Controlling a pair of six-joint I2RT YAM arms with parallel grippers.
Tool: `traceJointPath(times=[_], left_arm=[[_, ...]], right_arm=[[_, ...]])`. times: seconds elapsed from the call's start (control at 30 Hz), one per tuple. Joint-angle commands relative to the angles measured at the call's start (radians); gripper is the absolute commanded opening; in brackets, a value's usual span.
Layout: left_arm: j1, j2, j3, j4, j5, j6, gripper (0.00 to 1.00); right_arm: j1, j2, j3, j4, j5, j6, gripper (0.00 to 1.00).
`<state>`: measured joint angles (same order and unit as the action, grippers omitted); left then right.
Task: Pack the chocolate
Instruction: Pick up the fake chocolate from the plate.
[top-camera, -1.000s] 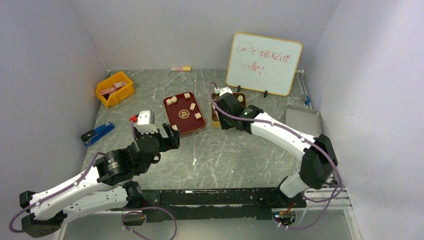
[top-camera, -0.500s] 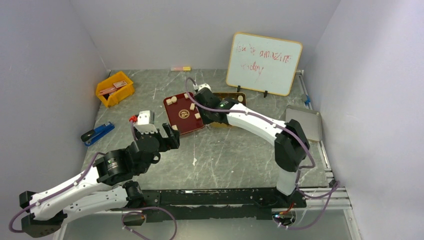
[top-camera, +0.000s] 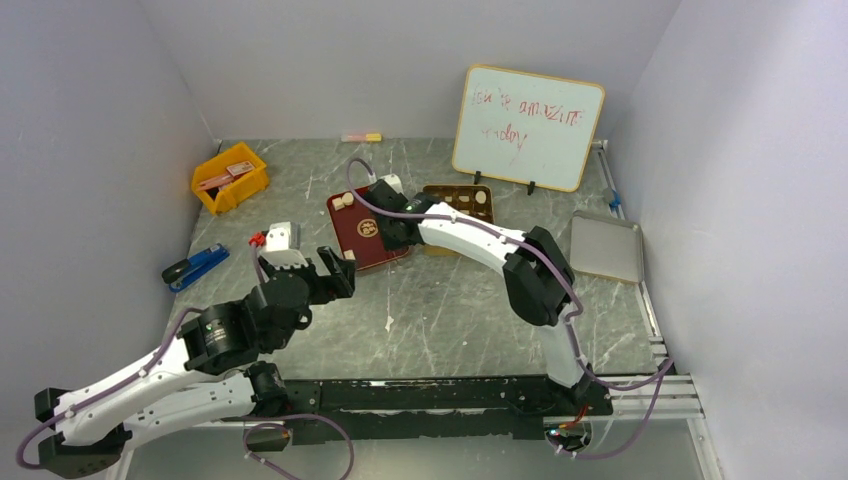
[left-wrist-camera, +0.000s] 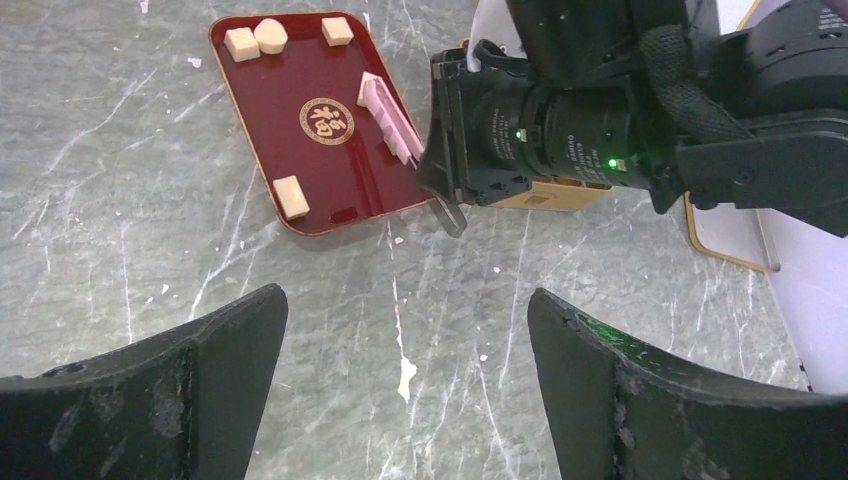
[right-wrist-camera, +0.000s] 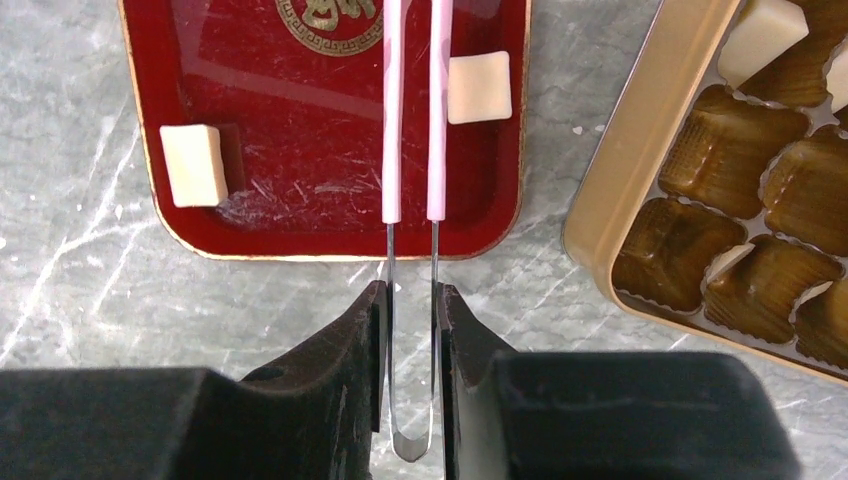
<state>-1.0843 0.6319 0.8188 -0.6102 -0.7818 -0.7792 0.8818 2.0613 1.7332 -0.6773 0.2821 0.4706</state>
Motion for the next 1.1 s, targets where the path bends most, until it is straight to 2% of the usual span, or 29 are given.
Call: traceJointPath(times=[0.0, 0.37, 1.07], left_arm=[[-0.005, -0.016, -0.003, 0.017, 0.01, 0.008, 0.95], [-0.005, -0.035, -0.003, 0.018, 0.024, 0.015, 0.95], [-0.005, -0.042, -0.006, 0.018, 0.03, 0.021, 0.95]], right_arm=[[0.008, 0.025, 0.088, -0.029, 0.045, 0.052, 0.25], [0.009, 0.067, 0.121, -0.056, 0.065, 0.073, 0.32], [0.003, 0.183, 0.23, -0.089, 0.082, 0.081, 0.33]])
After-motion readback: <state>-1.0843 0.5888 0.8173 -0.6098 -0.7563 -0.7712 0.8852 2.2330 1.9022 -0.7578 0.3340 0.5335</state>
